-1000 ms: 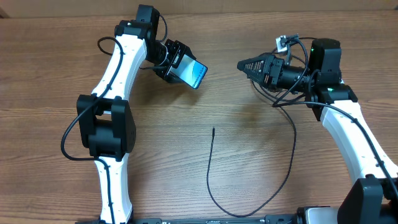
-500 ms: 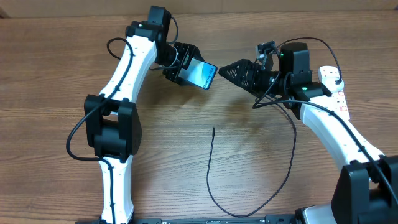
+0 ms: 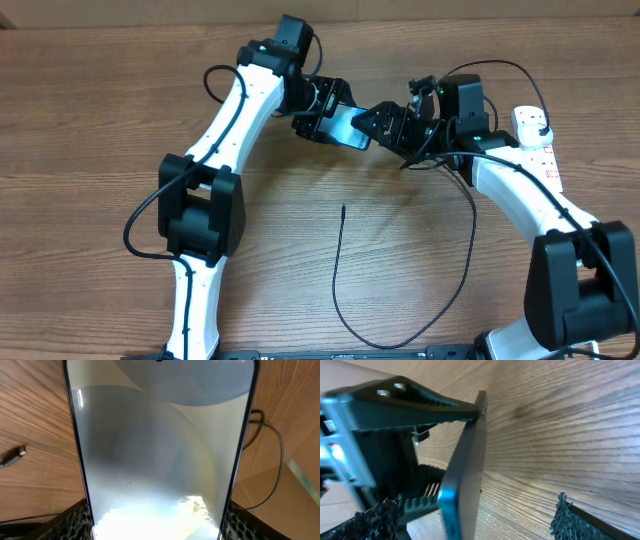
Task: Plug charger to phone and switch on socket
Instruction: 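Bring the right gripper against the phone's bottom edge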
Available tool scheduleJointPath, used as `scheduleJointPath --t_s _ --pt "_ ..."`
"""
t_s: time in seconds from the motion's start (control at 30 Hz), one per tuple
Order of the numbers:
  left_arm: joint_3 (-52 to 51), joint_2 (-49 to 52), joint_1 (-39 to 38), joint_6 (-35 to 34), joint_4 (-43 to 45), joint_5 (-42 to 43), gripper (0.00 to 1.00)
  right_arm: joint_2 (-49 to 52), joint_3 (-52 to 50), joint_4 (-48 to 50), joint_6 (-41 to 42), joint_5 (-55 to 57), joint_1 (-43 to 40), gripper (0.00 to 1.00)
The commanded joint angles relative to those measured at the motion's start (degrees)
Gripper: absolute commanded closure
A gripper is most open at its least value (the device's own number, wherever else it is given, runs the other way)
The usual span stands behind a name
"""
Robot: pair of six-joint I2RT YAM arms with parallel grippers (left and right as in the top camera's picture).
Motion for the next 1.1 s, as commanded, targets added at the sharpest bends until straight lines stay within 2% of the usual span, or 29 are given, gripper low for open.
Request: scheduleJointPath --t_s 0.0,0.2,0.27,0.4,0.53,0.6,0.77,0.9,1.07 --pt "1.81 -0.04 -1.40 -3.30 0.96 0.15 0.96 0.59 1.40 -0.37 -0.07 1.44 0.87 0.00" --pt "1.81 -0.04 -3.13 -4.37 1.73 0.24 0.96 0.83 1.40 -0.70 -0.24 2.45 2.14 0.00" --pt "1.81 -0.04 -3.63 -4.37 1.75 0.35 0.96 0.83 1.38 -0.98 -0.24 4.85 3.21 0.07" --pt "1.81 -0.04 -4.17 -4.35 1.73 0.37 0.96 0.83 1.38 -1.31 -0.22 8.44 4.81 0.12" --pt "1.81 -0.04 -4.33 -4.35 1.75 0.35 0.96 0.83 1.38 -1.33 -0.22 9.77 5.09 0.23" --pt "1.81 -0.04 -4.35 -4.33 1.73 0.35 0.96 0.83 1.40 -1.31 -0.24 10.08 5.09 0.25" --pt "1.81 -0.04 -4.35 -4.35 1.75 0.37 0.96 0.83 1.38 -1.31 -0.22 10.43 5.09 0.36" --pt "1.81 -0.04 -4.37 -4.33 1.75 0.37 0.96 0.83 1.38 -1.31 -0.22 10.43 5.09 0.39" --pt "1.81 -0.04 -4.31 -4.28 1.75 0.35 0.96 0.83 1.40 -1.27 -0.22 10.45 5.09 0.57"
